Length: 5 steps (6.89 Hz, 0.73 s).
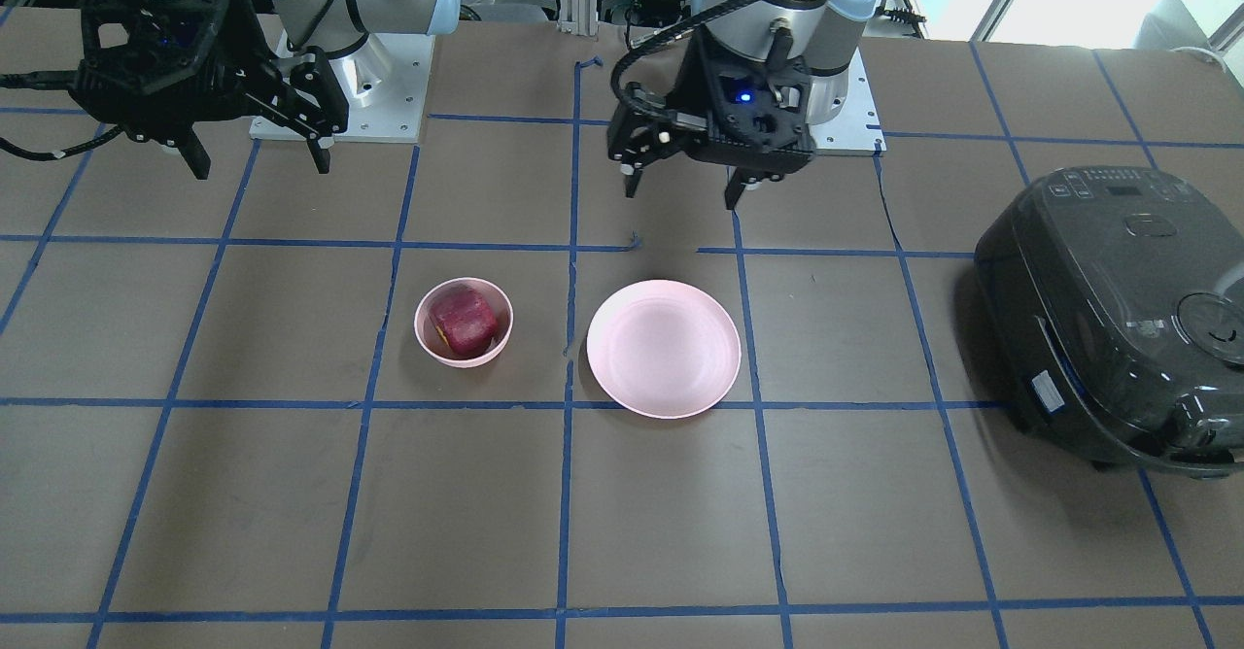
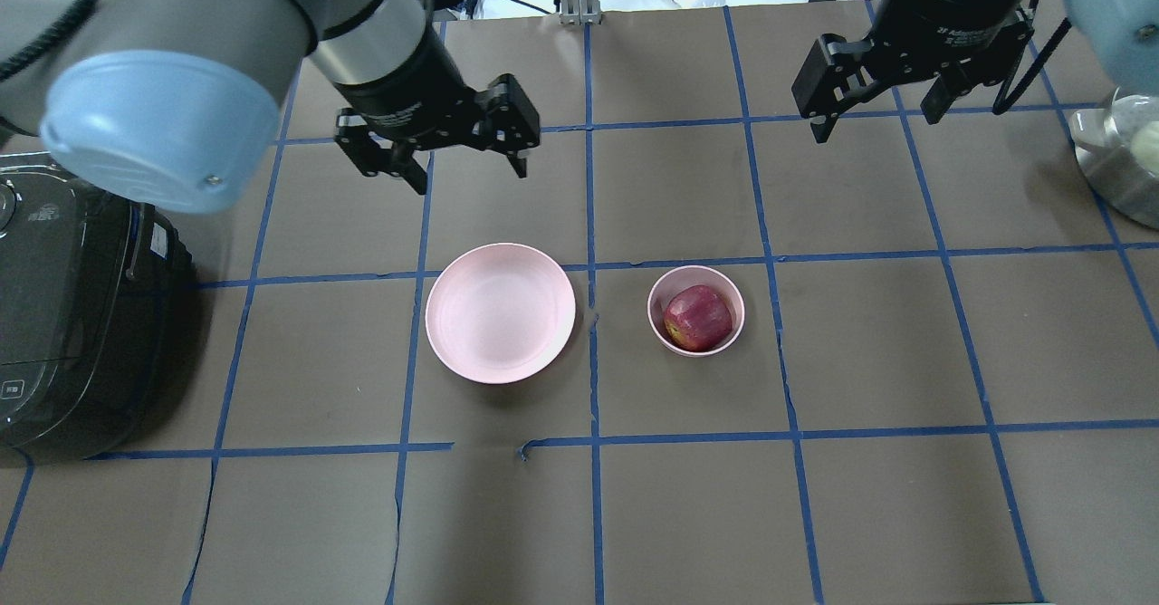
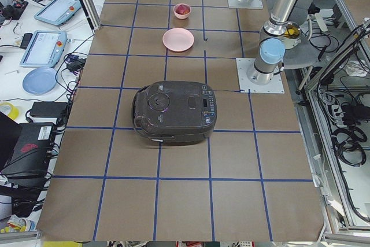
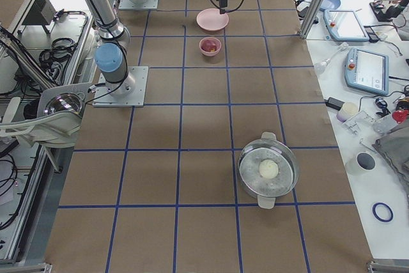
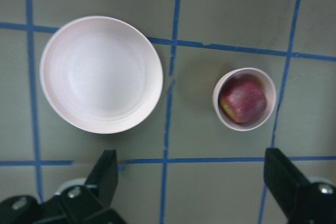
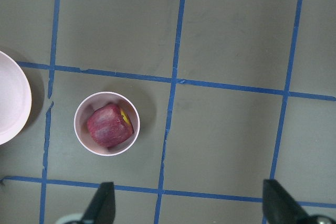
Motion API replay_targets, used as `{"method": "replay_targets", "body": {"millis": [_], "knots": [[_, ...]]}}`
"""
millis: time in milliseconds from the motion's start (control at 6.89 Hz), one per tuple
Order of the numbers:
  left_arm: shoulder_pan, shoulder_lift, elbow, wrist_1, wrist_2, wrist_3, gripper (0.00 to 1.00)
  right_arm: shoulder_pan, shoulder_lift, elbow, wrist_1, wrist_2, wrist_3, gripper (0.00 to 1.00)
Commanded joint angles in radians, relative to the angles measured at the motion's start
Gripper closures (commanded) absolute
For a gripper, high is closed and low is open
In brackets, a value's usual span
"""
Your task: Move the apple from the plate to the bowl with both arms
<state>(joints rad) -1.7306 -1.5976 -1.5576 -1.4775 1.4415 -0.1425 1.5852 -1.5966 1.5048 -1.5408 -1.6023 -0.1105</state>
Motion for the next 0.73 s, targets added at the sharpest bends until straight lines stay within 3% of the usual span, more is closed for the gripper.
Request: {"method": "replay_targets", "body": {"millis": [0, 581], "knots": [[0.123, 0.037, -0.009, -0.033, 0.068, 0.233, 0.0, 0.001, 0.001, -0.003, 0.001, -0.001, 0.0, 0.0], [0.115, 0.056, -0.022, -0.037, 0.071, 0.225, 0.0, -0.007, 0.006, -0.003, 0.011, 0.004, 0.002, 0.0]]}}
